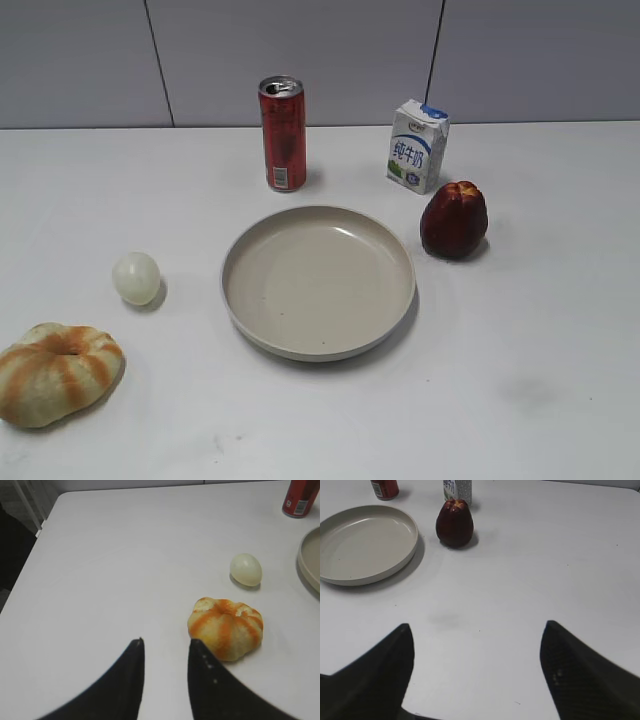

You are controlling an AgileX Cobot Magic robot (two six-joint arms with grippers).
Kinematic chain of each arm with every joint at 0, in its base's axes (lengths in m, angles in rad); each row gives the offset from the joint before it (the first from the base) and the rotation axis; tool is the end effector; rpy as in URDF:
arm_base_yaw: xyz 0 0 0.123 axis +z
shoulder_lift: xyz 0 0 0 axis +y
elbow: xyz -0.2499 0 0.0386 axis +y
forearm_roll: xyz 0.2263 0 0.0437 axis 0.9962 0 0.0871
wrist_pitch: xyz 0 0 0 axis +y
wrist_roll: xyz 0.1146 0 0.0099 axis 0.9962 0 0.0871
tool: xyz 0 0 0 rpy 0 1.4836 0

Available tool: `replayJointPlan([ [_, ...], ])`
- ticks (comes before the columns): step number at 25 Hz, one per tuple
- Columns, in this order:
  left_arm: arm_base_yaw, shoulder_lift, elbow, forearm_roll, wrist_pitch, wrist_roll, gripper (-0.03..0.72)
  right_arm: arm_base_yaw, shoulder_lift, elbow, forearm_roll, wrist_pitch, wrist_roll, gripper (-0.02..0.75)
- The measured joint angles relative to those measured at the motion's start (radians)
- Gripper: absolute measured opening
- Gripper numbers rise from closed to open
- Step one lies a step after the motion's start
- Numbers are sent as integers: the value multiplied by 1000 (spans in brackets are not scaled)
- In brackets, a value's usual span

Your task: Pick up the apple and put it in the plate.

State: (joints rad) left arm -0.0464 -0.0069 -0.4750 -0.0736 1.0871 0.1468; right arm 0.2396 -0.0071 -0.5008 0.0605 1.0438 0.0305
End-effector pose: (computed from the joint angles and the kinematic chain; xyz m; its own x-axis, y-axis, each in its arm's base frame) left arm 0.0295 -0.0089 0.2467 -0.4790 0.1344 -0.8675 0.1576 0.9853 0.0657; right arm 0.0275 0.0129 0.2582 -0.4372 -0.0442 -0.8983 -0.2566 0.9634 0.0775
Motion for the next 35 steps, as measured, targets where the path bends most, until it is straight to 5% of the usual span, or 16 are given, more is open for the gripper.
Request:
replayJointPlan([
  [15,0,0,0,0,0,0,236,0,3,-3,-1,-1,0,590],
  [19,0,0,0,0,0,0,236,0,75,-22,-17,-117,1,590],
  [27,0,0,0,0,0,0,236,0,443,-46,-22,-470,26,589],
  [35,0,0,0,0,0,0,236,0,906,-263,-22,-493,30,589],
])
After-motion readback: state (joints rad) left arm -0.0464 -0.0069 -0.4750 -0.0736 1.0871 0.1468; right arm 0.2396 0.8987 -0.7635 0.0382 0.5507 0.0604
